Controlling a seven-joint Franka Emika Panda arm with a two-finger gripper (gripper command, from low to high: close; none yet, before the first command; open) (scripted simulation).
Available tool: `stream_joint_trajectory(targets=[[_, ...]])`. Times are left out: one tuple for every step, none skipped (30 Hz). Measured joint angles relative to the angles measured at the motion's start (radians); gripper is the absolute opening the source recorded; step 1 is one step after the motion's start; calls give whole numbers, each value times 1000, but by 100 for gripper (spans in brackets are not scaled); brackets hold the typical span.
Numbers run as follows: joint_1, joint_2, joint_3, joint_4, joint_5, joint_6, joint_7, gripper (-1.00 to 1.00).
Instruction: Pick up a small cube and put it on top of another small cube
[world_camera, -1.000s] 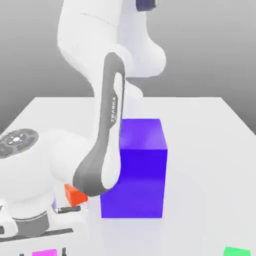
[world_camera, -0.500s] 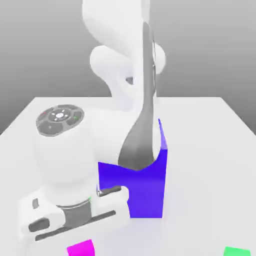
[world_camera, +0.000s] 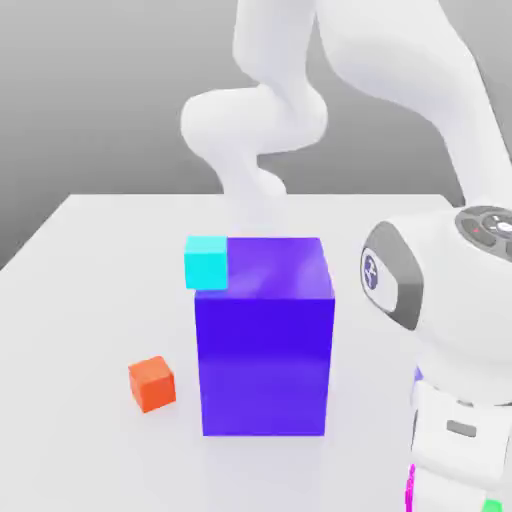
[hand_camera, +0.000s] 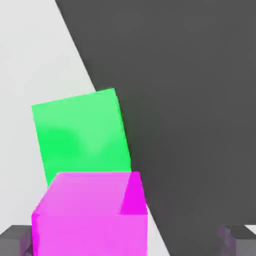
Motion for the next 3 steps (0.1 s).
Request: stream_joint_trajectory(targets=[[7,-18,5,4,-5,-21,-3,100],[10,-45,7,5,-7,-48,-5,100],[12,-77,8,4,-9,-80,-5,100]])
